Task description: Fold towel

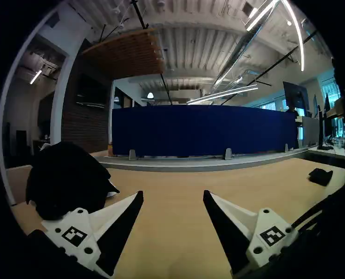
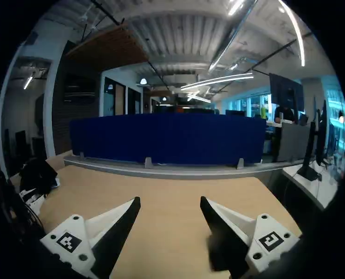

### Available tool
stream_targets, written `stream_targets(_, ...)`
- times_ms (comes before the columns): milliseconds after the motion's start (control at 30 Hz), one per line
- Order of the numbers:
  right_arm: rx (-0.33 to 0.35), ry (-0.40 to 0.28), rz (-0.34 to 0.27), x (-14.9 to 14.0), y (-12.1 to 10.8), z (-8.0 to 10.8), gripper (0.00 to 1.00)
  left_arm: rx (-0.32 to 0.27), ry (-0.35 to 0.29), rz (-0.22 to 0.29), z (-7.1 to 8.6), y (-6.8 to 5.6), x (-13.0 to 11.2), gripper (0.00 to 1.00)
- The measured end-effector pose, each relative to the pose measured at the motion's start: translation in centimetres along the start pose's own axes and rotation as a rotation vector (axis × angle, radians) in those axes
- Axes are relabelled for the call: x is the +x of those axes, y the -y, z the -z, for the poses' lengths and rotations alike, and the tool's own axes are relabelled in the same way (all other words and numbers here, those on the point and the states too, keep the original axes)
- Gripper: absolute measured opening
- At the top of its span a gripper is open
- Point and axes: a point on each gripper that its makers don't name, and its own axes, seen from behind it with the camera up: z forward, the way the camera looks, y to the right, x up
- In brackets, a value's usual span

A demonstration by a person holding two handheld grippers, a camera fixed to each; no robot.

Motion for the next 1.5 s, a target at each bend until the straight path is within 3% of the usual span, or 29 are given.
stream_targets(467, -0.004, -0.104, -0.047, -1.1, -3.2, 0.2, 1.00, 0.000, 0.000, 0.000, -0.1, 0.0, 0.0, 0.96)
stream_targets(867, -0.078, -0.160, -0.070, -5.7, -5.4, -0.1, 1.00, 0.000, 0.000, 0.000, -0.1, 0.1, 0.0, 0.96)
stream_targets(1200, -0.060, -0.178, -0.117, -9.9, -4.3, -1.1, 1.00, 0.000, 0.000, 0.000, -0.2, 0.2, 0.0, 0.96)
stream_targets(1500, -0.122, -0.197, -0.134, -11.2, -5.7, -2.0, 1.00, 0.000, 0.000, 0.000, -0.1, 0.2, 0.1, 0.96)
